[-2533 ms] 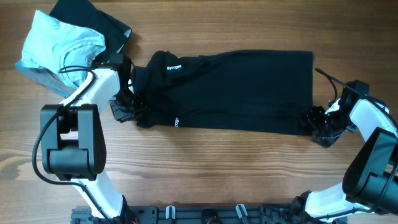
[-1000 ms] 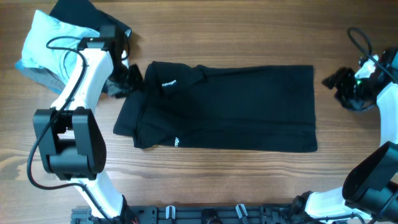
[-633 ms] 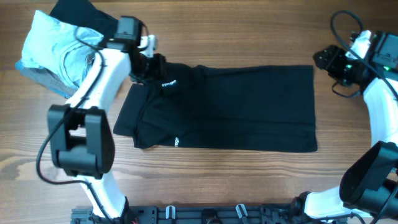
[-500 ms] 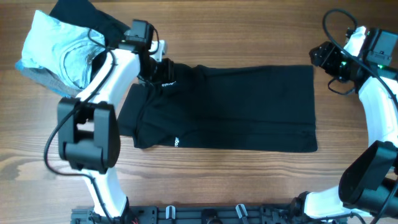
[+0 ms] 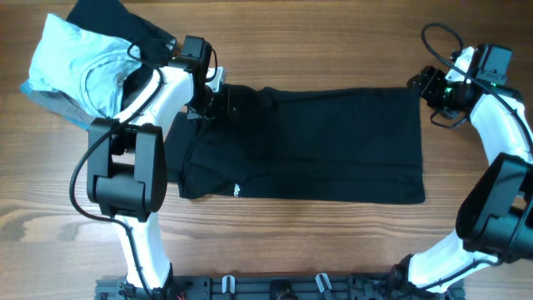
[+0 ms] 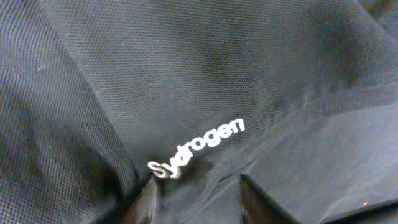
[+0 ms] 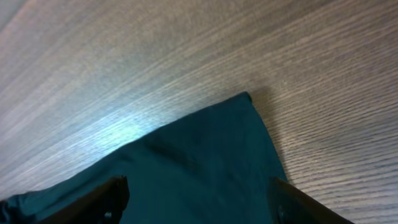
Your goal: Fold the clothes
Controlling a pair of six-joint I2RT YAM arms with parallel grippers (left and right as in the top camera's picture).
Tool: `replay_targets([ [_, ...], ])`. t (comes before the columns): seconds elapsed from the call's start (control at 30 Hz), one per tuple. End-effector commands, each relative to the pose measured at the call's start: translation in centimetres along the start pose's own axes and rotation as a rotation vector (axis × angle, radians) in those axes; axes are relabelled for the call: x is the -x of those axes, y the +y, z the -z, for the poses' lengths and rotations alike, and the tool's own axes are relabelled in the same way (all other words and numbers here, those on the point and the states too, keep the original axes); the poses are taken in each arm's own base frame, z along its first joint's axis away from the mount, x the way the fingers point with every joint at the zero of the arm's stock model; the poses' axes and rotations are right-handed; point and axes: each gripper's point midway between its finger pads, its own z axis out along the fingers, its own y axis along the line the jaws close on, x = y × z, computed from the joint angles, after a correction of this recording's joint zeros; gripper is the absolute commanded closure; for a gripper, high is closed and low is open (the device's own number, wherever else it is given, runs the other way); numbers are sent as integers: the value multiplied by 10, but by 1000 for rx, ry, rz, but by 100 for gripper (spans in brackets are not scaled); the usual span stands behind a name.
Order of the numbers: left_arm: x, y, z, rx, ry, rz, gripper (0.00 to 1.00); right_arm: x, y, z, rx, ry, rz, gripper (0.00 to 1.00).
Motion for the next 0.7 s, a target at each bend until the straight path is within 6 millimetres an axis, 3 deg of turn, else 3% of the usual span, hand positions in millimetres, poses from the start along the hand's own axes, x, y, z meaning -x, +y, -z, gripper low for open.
replay_targets([
  [0.0,3,-6,-5,-8,-4,-28,91,-3,-8,-12,-22,17,2,25],
  [0.03,4,-8,-4,-22,-8,-27,96,-3,-10,-13,-32,15,1,24],
  [0.23,7,-9,0,-36,-22,-25,96,12,-28,-13,-134,-53,-31,23],
  [0.43,16,-15,19,-65,-74,-7,96,25,-30,-27,-124,-104,-13,20],
  [0.57,20,-21,35,-89,-107,4,96,18,-40,-50,-129,-82,-19,20],
  [0.67,23,-23,46,-94,-137,-2,96,1,-51,-71,-144,-23,-37,20],
])
